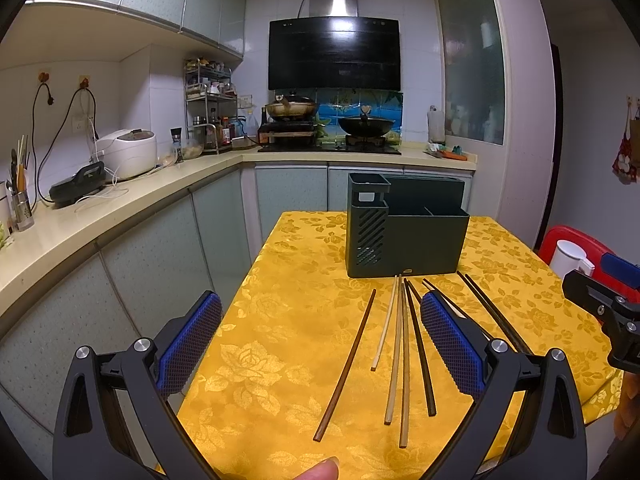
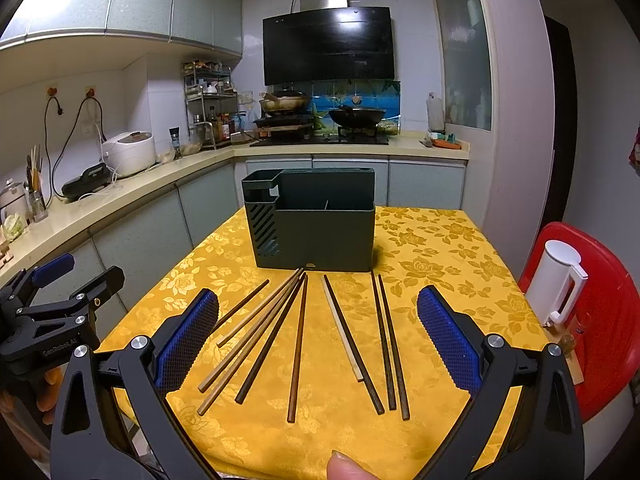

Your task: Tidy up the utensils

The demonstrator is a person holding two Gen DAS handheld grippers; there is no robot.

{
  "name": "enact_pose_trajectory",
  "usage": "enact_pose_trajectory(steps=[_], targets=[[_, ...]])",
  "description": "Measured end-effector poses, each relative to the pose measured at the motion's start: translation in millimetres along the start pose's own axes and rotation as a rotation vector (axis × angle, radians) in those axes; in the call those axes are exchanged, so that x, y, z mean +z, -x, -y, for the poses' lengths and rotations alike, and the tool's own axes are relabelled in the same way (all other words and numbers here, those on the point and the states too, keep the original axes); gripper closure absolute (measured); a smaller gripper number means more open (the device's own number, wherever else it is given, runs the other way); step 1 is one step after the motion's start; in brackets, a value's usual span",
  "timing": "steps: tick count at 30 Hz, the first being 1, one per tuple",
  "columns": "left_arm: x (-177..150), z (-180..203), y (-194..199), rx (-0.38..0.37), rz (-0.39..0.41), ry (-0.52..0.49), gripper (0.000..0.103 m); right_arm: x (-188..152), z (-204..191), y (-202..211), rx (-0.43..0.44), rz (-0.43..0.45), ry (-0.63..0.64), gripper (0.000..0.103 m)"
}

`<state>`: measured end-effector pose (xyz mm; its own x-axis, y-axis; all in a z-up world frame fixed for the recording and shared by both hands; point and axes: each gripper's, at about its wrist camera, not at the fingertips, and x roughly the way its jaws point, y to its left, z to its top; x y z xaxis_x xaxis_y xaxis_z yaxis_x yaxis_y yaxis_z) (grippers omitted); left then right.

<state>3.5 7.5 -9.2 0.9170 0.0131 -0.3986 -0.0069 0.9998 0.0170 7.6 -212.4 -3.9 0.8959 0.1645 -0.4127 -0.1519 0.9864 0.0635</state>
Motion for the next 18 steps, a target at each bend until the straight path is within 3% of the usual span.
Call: enact_pose_trajectory(steps=[18], targets=[[3.4, 2.3, 3.2, 0.000, 0.003, -0.001, 0.007, 0.3, -1.6, 1.5, -0.003, 0.009, 0.007, 0.007]])
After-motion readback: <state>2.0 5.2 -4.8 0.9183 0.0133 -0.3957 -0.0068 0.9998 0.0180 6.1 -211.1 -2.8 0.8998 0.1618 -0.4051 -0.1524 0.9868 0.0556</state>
